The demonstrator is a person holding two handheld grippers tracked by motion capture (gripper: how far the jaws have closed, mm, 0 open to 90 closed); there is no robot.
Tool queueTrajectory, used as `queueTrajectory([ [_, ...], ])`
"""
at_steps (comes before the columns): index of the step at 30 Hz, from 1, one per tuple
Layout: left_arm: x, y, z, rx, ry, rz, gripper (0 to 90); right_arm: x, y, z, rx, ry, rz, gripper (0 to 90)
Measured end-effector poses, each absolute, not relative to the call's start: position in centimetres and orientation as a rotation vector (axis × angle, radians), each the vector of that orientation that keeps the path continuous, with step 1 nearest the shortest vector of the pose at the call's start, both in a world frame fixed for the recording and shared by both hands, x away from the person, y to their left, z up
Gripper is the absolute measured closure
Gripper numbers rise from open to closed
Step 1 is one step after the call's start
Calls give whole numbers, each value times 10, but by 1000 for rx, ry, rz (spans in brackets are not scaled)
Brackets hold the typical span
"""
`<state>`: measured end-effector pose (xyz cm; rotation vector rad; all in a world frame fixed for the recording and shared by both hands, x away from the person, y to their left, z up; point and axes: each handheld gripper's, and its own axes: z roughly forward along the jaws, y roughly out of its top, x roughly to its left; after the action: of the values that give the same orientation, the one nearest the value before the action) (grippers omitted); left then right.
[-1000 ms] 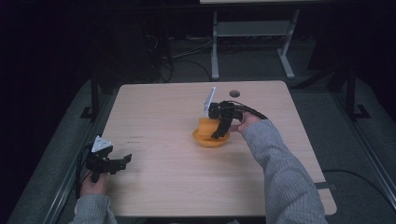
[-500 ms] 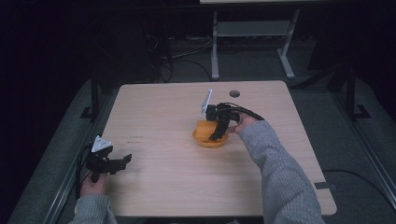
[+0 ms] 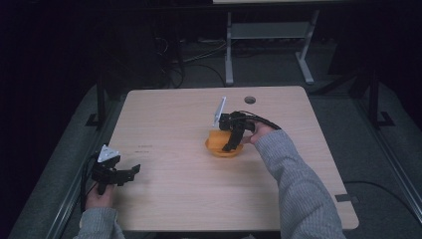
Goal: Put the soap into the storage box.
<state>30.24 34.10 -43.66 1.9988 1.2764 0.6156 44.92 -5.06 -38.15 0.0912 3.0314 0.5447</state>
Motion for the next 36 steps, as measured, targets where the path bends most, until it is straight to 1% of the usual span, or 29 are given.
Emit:
queueTrajectory([
  [36, 302, 341, -436, 1999, 1279, 617, 139, 448, -53, -387, 119, 3034, 560, 205],
])
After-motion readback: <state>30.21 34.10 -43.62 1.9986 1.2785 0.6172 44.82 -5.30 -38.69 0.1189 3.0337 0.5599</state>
